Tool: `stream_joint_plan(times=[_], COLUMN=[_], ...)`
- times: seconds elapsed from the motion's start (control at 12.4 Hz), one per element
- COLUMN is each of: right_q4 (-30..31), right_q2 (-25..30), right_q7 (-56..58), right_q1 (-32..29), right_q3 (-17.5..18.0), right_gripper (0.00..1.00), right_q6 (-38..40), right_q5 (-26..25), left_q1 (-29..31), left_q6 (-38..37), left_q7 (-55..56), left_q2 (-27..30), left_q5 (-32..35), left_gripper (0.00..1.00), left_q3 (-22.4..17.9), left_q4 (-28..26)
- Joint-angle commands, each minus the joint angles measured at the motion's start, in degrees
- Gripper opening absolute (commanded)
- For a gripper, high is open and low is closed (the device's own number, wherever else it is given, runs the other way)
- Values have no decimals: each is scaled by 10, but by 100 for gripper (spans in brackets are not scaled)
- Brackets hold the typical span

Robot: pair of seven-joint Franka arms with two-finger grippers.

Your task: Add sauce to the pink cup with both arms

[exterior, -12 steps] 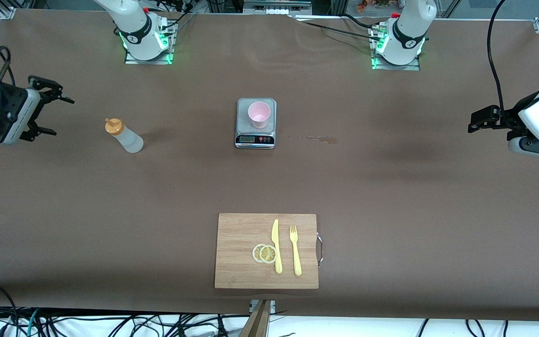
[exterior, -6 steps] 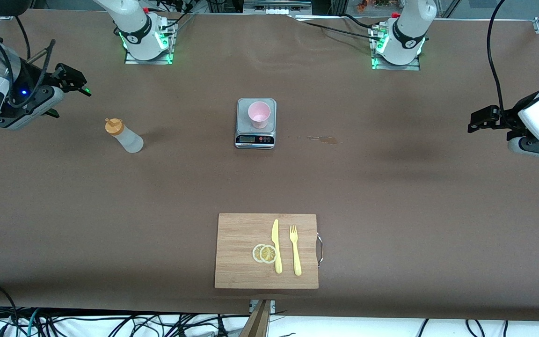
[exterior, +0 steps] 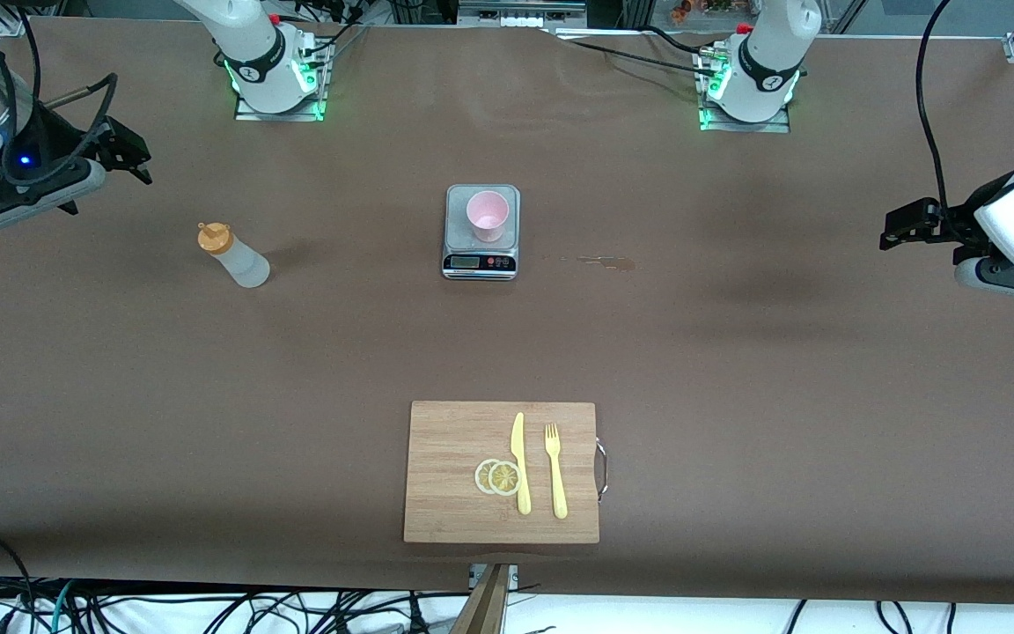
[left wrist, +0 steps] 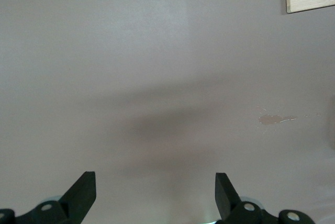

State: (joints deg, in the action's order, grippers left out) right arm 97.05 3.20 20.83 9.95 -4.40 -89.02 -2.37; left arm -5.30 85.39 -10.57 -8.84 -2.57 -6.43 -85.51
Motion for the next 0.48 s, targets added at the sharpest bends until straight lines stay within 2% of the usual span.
stream_joint_plan(times=[0.0,0.08,0.4], right_q4=[-10,-21,-27], right_q2=[15,16,15], right_q7=[-83,-115,-126], right_q1=[1,1,1], right_q3=[-3,-1,-5], right_gripper=[100,100,100], right_q6=[2,9,6], right_q5=[17,17,17], left_q1=[-2,-2,-2], left_q6=[-13,-13,-13], left_q7=[-12,-11,-12], left_q2=[-8,-8,-8], left_q5=[1,1,1], left_gripper=[100,100,100], left_q3=[-2,-2,-2], left_q4=[18,18,18])
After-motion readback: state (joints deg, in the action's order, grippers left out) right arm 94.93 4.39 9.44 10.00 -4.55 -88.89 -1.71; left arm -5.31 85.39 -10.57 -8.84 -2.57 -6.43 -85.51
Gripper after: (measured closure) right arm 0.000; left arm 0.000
